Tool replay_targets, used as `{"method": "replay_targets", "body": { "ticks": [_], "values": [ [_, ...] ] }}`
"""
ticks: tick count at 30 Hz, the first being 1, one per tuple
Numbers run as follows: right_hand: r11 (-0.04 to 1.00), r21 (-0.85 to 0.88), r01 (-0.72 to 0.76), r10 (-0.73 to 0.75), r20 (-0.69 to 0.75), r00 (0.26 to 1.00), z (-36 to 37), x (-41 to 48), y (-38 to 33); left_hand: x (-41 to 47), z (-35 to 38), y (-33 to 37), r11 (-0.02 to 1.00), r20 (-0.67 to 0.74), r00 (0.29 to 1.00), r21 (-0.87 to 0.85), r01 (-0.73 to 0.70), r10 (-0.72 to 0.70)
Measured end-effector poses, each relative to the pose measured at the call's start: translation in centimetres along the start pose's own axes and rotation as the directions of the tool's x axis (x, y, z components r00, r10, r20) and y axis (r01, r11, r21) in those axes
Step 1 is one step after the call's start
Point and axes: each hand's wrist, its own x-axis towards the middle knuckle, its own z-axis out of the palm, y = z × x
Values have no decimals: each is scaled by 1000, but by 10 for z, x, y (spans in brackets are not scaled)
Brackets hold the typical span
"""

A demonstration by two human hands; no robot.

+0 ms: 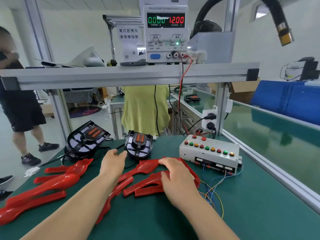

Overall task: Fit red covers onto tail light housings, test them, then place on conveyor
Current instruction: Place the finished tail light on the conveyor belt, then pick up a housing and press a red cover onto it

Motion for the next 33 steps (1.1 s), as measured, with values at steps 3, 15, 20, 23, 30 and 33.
{"method": "replay_targets", "body": {
  "ticks": [3,15,20,23,30,33],
  "values": [
    [1000,-1,0,0,9,1000,0,0,3,18,9,2,998,-6,998,-30,57,-57],
    [1000,22,20,-20,-14,1000,1,1,2,42,32,-2,995,66,993,23,100,-101],
    [1000,19,19,-19,8,1000,3,0,2,49,31,-5,982,57,982,-52,181,-178],
    [999,30,12,-12,9,1000,3,0,2,50,30,-6,978,19,980,-67,197,-196],
    [999,39,11,-12,35,999,2,-1,0,48,18,-2,944,-10,958,-175,280,-286],
    [999,36,13,-14,38,999,1,-1,0,44,11,-2,935,-2,955,-202,292,-298]
  ]
}}
